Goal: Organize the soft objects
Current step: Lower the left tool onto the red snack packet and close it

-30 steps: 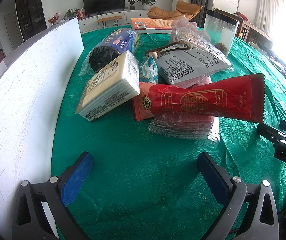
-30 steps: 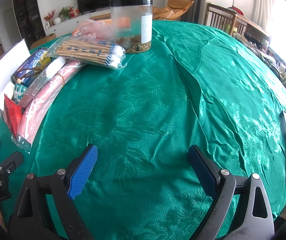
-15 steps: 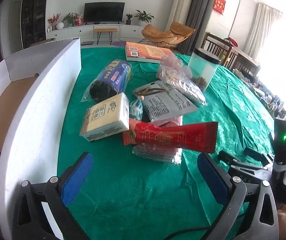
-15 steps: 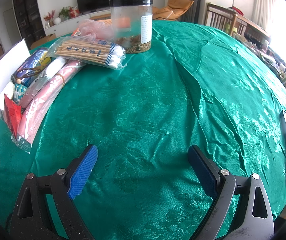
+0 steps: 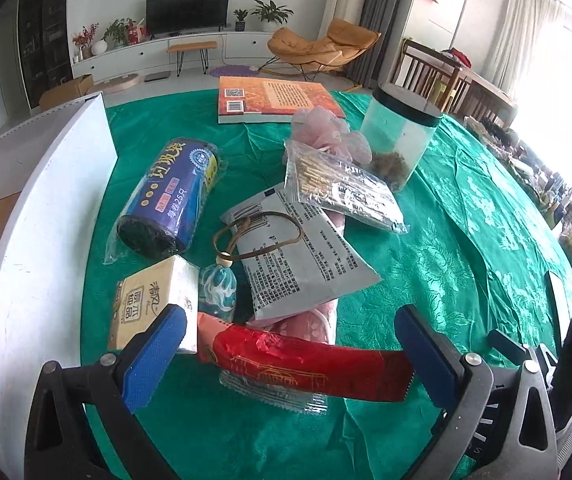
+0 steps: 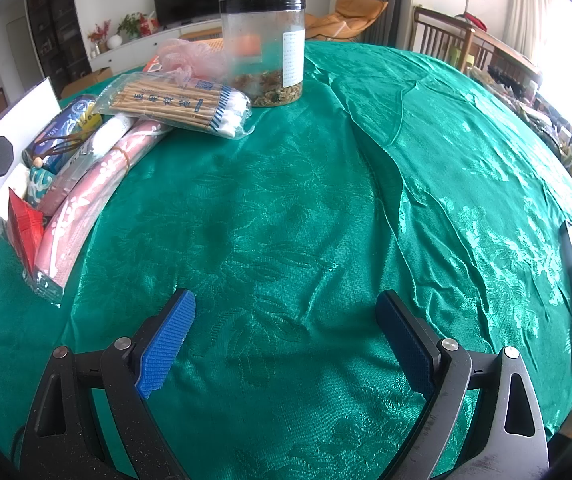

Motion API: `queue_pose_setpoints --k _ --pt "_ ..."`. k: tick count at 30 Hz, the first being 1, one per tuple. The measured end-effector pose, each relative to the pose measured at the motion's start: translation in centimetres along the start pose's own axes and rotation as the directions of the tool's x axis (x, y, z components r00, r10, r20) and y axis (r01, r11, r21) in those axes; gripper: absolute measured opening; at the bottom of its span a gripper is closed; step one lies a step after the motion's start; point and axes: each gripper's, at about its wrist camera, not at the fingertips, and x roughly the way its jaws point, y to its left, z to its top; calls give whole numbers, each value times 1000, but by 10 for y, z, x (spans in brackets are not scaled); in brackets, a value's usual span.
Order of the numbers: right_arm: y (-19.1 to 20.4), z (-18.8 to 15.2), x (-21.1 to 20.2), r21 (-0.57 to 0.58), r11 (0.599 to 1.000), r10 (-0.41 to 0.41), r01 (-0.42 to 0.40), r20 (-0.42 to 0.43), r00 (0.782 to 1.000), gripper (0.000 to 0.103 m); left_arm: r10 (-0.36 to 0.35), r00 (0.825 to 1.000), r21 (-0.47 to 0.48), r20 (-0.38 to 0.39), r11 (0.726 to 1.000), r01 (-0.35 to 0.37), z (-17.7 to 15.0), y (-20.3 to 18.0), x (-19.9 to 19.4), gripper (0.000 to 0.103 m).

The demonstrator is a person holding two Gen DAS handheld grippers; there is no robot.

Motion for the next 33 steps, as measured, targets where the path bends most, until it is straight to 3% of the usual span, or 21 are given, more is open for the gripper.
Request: queue_pose_setpoints --k 2,3,8,11,15,19,24,26,33 --pt "0 0 0 0 1000 1 -1 0 1000 94 76 995 25 -62 997 -74 -9 -2 9 97" --pt "0 0 0 0 1000 1 -1 0 1000 94 115 990 38 -77 993 -112 -18 1 7 90" --pt "1 0 0 0 1000 1 -1 0 1000 94 161 986 50 -43 986 -158 -61 21 -32 90" --pt "1 0 -1 1 1000 0 0 0 1000 94 144 989 45 -42 989 -142 -63 25 -32 90" --pt "1 0 -1 0 1000 0 0 0 1000 94 81 991 8 -107 997 -81 -65 19 -12 90" --pt "1 0 -1 0 1000 -1 1 0 1000 94 114 989 32 -90 993 -112 -78 8 -14 90" --pt "1 0 -1 0 1000 -1 1 0 1000 94 127 983 3 -134 992 -128 -93 16 -6 90" --pt "1 0 -1 0 1000 -1 1 0 1000 94 159 979 26 -127 987 -157 -96 14 -5 93" --pt "1 0 -1 0 1000 -1 1 0 1000 94 158 977 12 -144 987 -158 -99 21 -6 101"
